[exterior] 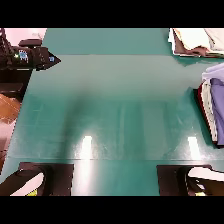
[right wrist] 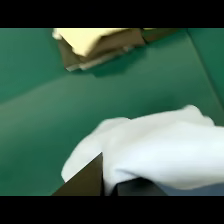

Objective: Fold the shirts.

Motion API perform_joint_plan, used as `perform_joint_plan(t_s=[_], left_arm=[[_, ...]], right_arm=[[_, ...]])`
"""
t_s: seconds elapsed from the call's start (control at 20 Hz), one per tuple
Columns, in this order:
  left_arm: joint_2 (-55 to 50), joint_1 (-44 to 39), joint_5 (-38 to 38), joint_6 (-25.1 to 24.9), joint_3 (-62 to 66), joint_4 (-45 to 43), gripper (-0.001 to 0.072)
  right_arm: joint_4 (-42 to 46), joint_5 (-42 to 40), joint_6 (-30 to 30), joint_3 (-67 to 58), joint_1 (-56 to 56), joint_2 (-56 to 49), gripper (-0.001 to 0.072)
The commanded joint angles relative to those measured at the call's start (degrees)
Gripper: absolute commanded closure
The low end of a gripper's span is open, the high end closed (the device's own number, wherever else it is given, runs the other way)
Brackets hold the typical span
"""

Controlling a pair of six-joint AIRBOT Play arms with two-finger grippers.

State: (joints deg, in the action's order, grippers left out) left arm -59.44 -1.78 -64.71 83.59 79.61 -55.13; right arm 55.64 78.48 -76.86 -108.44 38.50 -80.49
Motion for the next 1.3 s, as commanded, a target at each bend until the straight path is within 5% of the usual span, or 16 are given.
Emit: perform_joint_plan(t_s=[0.0,0.3,0.35,0.45,0.5,0.75,0.95,1.2,1.25], left_arm=[[-0.02,-0.02,-0.68,-1.57,-0.02,-0.02,0.0685],[-0.04,-0.02,-0.9,-4.2,-0.02,0.0,0.0685],[-0.04,-0.02,-0.9,-4.2,-0.02,0.02,0.0685],[-0.04,-0.02,-0.9,-4.2,-0.02,0.02,0.0685],[-0.02,-0.02,-0.9,-4.22,-0.02,0.02,0.0685],[-0.04,-0.02,-0.76,-4.55,-0.02,0.09,0.0684],[-0.02,0.0,-0.72,-4.57,-0.02,0.07,0.0684],[-0.02,0.0,0.15,-4.57,-0.02,-1.01,0.0684],[-0.02,0.0,0.11,-4.57,-0.02,-1.07,0.0684]], right_arm=[[10.45,3.02,-0.02,9.25,4.11,6.21,0.0698],[21.2,2.56,0.02,30.49,13.44,17.35,0.0692],[21.11,2.43,0.02,32.7,14.82,18.25,0.0628],[21.03,2.14,0.0,36.33,17.44,19.5,0.0254],[20.98,2.03,0.0,37.57,18.69,19.91,0.0165],[6.49,0.94,-0.04,34.1,16.13,19.87,0.0149],[-2.69,0.83,-0.04,30.47,-1.79,19.87,0.0152],[-1.16,-7.15,-0.02,30.38,-29.24,19.32,0.016],[-0.72,-8.94,-0.02,30.32,-33.75,18.91,0.0211]])
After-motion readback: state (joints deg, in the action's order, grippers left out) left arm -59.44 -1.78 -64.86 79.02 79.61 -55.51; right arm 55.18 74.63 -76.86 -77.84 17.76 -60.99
